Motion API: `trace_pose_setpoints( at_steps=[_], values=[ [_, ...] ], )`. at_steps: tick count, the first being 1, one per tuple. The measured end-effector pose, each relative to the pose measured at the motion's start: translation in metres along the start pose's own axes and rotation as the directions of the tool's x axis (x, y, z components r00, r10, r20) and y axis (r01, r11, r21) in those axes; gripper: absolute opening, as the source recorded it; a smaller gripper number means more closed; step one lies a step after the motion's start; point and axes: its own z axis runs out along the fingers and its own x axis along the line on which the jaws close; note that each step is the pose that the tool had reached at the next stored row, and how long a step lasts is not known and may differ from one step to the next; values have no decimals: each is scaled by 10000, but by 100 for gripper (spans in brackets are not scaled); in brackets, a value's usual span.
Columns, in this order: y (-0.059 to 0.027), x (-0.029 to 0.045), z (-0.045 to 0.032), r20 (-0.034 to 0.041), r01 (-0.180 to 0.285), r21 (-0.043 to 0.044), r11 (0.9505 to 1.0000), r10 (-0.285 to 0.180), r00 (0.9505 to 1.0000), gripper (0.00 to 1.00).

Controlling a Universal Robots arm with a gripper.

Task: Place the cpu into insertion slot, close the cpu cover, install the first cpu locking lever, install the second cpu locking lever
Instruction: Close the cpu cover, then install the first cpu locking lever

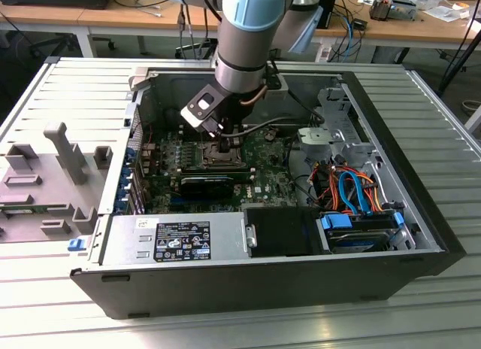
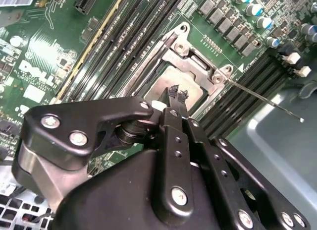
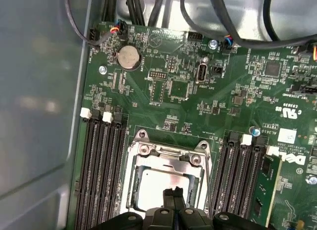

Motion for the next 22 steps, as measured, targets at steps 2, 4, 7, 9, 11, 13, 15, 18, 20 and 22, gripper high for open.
trace_pose_setpoints(
  at_steps=[2,4,7,9,11,13,15,18,20,22],
  values=[
    [-3,5,-47,-1,-2,0,10000,2,10000,11],
    [-6,10,-93,-10,0,0,10000,0,10000,11],
    [-10,16,-154,-21,1,-1,10000,-1,10000,11],
    [-12,19,-179,-24,1,0,10000,-1,10000,11],
    [-12,20,-184,-28,2,-3,10000,-2,10000,11],
    [-13,20,-186,-25,2,0,10000,-2,10000,11],
    [-13,20,-186,-25,2,-1,10000,-2,10000,11],
    [-13,20,-188,-25,2,0,10000,-2,10000,11],
    [-13,20,-188,-25,2,-1,10000,-2,10000,11],
    [-13,20,-189,-25,1,-1,10000,-1,10000,11]
  ],
)
